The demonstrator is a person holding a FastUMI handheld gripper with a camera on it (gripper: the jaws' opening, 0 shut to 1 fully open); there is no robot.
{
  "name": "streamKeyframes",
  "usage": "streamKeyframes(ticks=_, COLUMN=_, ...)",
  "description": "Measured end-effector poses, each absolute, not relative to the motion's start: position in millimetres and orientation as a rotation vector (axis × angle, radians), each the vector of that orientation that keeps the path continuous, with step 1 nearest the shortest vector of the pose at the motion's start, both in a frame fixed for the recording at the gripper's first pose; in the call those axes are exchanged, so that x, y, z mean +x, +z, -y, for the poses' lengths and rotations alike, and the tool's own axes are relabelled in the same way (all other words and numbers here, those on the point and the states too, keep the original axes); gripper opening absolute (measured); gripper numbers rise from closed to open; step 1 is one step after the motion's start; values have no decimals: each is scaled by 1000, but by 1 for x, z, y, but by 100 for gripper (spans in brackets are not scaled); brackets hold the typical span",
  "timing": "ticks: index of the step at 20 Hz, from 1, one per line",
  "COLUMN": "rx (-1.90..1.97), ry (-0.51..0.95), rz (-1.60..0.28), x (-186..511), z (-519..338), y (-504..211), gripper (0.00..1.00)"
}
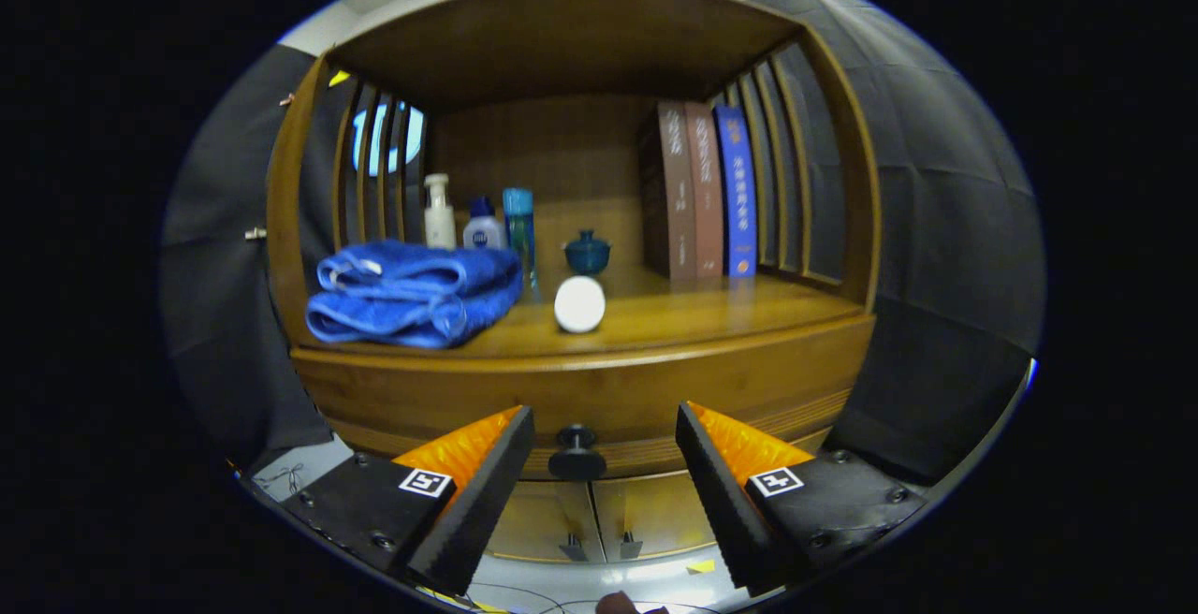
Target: Pull open the drawer, take out the items inside it, and place them on the countertop above the cabinet.
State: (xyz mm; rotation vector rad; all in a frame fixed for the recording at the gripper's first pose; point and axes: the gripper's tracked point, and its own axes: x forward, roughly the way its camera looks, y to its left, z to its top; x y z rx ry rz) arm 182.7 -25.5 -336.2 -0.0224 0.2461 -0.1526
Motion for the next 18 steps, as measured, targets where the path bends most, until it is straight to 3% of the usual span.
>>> streamKeyframes(ticks=11, rx=-92, ry=-94, rz=14, x=92, z=-9, y=-87, gripper=99)
streamKeyframes(ticks=18, rx=-38, ry=-36, rz=2, x=45, z=-31, y=-50, gripper=99)
